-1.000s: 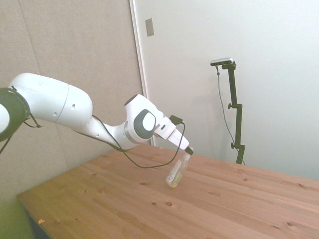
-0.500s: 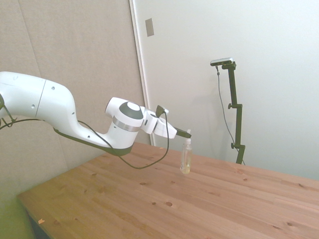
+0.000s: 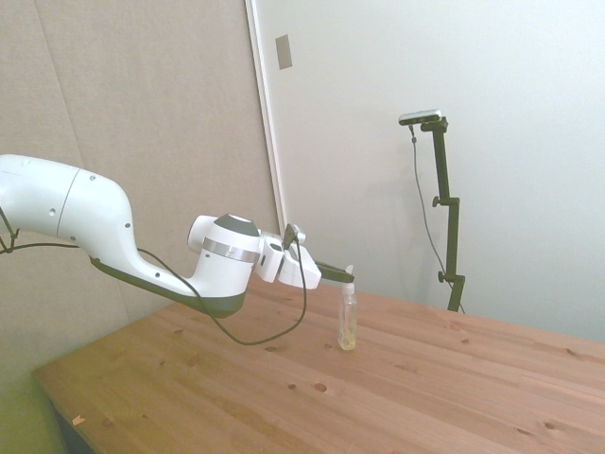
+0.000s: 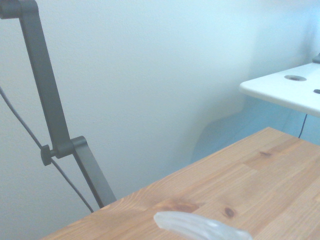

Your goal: Stand the sanitizer

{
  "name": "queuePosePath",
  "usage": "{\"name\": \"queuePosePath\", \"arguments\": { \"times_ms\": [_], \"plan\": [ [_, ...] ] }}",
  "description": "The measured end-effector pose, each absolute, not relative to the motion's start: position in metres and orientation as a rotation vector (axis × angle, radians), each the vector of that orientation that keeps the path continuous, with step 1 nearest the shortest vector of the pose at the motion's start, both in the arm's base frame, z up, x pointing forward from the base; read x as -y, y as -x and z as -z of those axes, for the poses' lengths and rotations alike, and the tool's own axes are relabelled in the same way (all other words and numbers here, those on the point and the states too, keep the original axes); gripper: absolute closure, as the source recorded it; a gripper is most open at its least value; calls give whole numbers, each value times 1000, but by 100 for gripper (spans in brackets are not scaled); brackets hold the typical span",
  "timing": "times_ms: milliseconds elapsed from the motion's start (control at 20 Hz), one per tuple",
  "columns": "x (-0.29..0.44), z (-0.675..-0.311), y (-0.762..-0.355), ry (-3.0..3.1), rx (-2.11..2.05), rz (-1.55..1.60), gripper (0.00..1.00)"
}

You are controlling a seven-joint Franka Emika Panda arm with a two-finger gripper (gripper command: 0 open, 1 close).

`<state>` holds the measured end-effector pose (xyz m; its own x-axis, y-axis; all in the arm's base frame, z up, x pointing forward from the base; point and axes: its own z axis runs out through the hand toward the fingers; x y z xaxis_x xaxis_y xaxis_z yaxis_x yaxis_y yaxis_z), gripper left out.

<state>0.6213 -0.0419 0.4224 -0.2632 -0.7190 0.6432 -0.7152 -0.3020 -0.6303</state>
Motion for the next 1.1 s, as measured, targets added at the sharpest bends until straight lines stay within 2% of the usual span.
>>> {"name": "queuePosePath", "arguments": {
  "times_ms": [1100],
  "plan": [
    [28,-403,-588,2005,-1813,1570,0]
  ]
}}
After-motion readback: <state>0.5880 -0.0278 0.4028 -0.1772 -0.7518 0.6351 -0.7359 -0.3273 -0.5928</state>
